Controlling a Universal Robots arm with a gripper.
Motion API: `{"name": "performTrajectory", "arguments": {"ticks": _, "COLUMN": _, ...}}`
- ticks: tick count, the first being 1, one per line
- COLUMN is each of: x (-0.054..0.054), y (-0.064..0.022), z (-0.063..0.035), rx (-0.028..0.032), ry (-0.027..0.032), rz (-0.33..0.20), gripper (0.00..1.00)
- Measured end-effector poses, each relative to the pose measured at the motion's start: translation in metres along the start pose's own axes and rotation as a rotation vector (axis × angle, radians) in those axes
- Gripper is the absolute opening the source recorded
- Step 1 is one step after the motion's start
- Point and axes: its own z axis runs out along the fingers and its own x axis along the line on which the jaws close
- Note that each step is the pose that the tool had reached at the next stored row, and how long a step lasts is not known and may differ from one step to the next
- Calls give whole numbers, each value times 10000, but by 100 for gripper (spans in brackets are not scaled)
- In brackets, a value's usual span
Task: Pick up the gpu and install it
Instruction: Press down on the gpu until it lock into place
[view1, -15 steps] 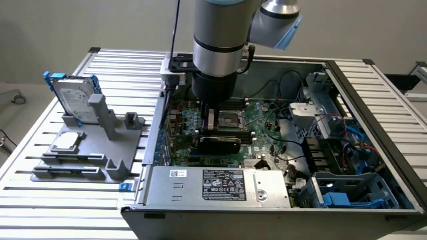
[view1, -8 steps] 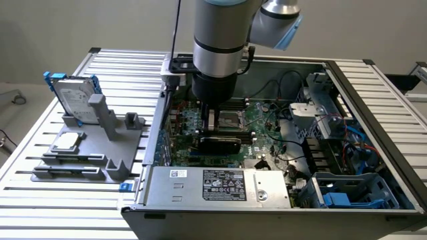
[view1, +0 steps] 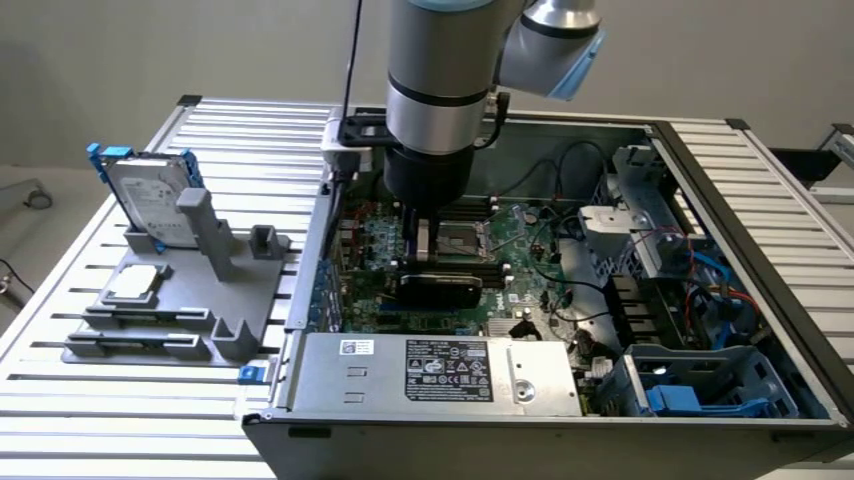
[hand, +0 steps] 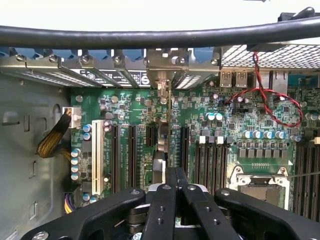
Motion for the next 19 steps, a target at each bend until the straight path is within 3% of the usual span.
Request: {"name": "performTrajectory", "arguments": {"ticks": 19, "x": -10, "y": -2, "z": 47, "rx": -2, "ry": 50, "rz": -109, "gripper": 11}}
